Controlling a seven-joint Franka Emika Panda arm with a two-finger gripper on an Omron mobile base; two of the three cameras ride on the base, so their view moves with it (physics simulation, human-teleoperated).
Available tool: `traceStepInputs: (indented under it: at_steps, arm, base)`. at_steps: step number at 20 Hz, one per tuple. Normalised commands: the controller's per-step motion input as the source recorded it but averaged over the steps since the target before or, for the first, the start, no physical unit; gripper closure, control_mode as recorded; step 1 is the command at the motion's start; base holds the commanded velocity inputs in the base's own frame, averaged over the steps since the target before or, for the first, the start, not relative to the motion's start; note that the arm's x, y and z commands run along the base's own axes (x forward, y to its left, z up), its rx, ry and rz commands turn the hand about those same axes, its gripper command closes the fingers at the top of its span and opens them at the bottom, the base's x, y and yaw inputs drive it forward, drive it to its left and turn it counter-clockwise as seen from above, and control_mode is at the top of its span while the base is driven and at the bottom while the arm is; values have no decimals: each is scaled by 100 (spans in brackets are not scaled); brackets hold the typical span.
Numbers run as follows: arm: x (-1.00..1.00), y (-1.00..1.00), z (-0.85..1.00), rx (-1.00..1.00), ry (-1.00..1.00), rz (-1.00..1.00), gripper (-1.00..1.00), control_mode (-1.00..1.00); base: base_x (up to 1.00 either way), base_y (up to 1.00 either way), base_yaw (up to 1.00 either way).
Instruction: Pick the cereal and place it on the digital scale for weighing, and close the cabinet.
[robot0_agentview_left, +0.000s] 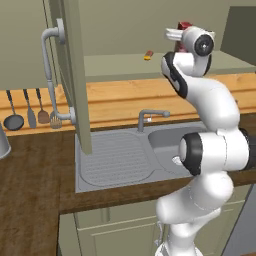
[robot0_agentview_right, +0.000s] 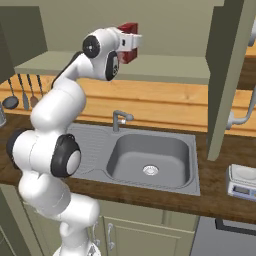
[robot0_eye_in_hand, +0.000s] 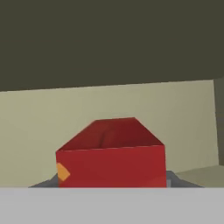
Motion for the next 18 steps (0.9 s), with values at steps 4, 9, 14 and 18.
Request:
traceStepInputs:
  at_steps: [4, 9, 14, 18]
  arm:
    - [-94, 0, 21, 4, -46, 0, 100, -100]
    - [-98, 0, 19, 6, -39, 0, 100, -100]
    - [-100, 0, 12, 7, -32, 0, 100, -100]
    - [-100, -1, 14, 6, -21, -7, 100, -100]
  base:
    - [0, 0, 0]
    - [0, 0, 0]
    - [0, 0, 0]
    - [0, 0, 0]
